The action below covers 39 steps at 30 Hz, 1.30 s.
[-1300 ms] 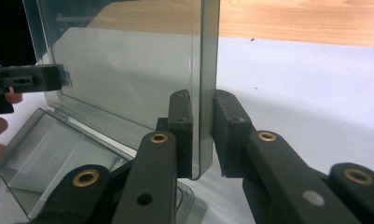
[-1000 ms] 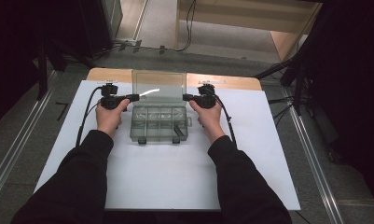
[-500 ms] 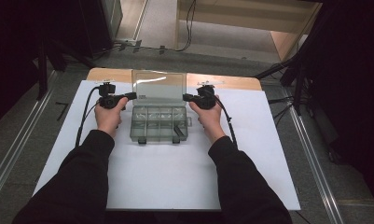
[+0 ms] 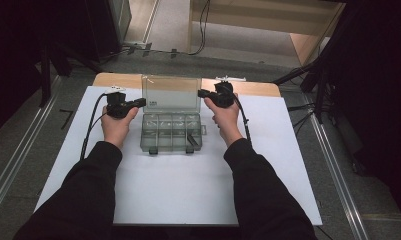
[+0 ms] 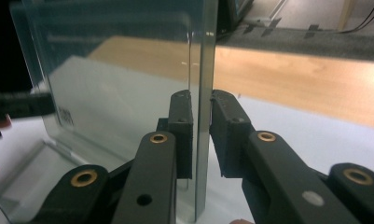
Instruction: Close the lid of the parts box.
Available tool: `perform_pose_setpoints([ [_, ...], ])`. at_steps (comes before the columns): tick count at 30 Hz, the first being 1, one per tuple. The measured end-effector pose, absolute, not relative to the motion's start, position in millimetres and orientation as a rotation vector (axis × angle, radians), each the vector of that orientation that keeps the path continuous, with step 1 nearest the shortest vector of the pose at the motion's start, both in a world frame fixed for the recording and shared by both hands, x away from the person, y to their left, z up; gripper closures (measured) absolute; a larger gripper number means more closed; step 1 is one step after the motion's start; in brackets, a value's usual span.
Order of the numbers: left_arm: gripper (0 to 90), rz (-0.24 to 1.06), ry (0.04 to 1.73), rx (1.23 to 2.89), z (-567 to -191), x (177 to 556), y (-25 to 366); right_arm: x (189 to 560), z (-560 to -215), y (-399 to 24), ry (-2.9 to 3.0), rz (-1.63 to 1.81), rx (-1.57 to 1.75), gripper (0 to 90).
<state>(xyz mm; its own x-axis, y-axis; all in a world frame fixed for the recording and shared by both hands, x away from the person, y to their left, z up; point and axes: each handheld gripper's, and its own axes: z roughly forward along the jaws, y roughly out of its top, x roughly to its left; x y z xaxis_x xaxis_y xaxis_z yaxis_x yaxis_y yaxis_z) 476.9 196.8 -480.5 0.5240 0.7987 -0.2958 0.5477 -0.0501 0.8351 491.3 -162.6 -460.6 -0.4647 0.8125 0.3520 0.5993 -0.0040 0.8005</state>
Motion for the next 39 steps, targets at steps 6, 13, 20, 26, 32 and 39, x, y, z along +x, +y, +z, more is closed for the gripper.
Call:
perform_pose_setpoints([
  [6, 83.3, 0.325, 1.116, 1.727, -481.6, 476.4, 196.0, 498.9, -445.7, -160.8, 2.025, 1.432, 1.501, 77.7],
  [13, 83.3, 0.335, 1.107, 1.732, -483.6, 477.3, 195.6, 502.2, -442.8, -156.9, 2.024, 1.376, 1.522, 82.0],
  [20, 82.8, 0.322, 1.115, 1.738, -483.8, 478.8, 196.6, 497.1, -440.6, -154.8, 2.025, 1.36, 1.482, 82.5],
  [26, 73.4, 0.271, 1.136, 1.707, -480.1, 479.7, 202.9, 492.5, -441.2, -154.0, 2.006, 1.377, 1.454, 82.5],
  [32, 73.0, 0.236, 1.091, 1.691, -467.4, 480.2, 214.2, 486.9, -440.5, -153.1, 1.996, 1.389, 1.41, 82.5],
  [39, 76.9, 0.206, 1.077, 1.633, -457.7, 482.8, 225.4, 480.1, -440.6, -152.0, 1.975, 1.395, 1.366, 82.4],
])
